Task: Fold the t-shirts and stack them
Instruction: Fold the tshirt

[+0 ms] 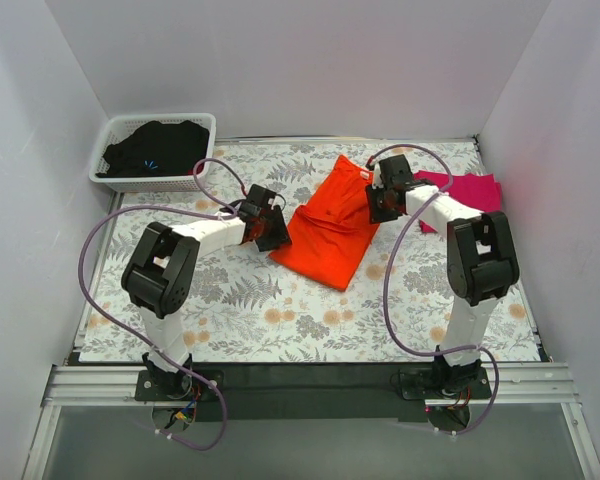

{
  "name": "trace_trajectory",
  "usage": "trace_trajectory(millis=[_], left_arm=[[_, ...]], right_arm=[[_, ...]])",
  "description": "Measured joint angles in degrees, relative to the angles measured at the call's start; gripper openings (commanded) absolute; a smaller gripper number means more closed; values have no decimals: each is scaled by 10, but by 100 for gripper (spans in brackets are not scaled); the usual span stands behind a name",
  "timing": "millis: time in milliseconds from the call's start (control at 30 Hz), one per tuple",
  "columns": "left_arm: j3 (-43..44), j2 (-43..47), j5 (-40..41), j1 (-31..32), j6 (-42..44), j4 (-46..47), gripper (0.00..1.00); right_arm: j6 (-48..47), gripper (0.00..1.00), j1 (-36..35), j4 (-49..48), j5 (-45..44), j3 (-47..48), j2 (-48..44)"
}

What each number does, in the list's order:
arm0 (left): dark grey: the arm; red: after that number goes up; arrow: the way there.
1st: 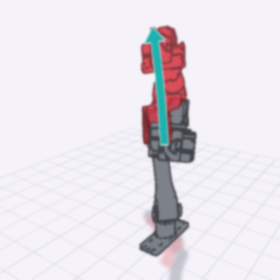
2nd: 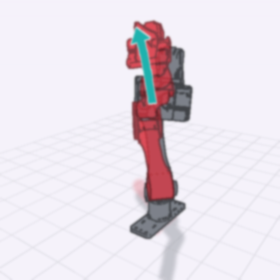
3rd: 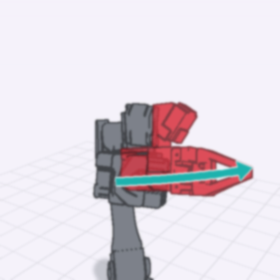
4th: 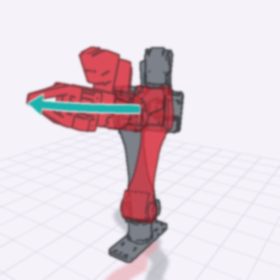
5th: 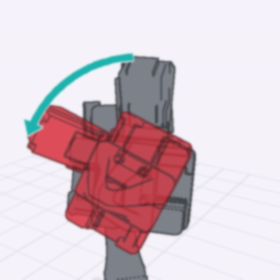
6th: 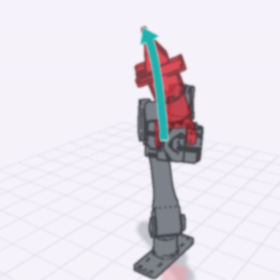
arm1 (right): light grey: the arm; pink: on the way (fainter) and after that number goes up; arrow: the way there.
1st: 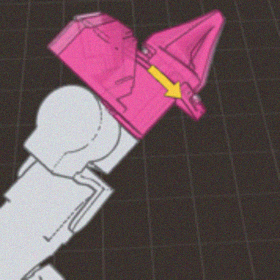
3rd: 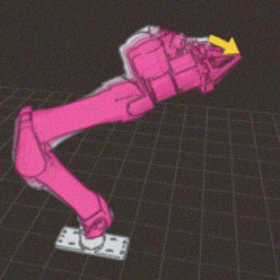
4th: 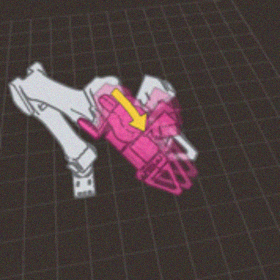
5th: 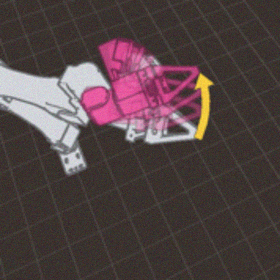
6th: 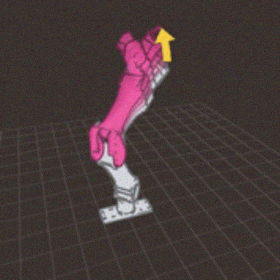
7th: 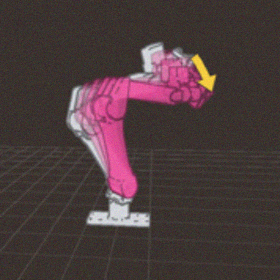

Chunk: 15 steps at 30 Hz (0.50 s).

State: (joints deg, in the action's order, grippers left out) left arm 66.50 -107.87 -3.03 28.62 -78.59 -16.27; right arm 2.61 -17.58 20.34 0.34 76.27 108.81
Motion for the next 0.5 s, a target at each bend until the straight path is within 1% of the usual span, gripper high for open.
trace_trajectory(millis=[100, 233, 333, 500], left_arm=[[-35, 26, -12, 3, -17, -2, 41], [-110, 91, -35, 16, -50, -17, 41], [-162, 142, -46, 35, -75, -35, 42], [-198, 188, -48, 58, -100, -69, 42]], right_arm=[[7, 27, 1, -3, 26, -16, -27], [21, 27, -18, -17, 110, -61, -90], [36, 28, -41, -41, 197, -103, -130], [52, 28, -70, -73, 327, -140, -115]])
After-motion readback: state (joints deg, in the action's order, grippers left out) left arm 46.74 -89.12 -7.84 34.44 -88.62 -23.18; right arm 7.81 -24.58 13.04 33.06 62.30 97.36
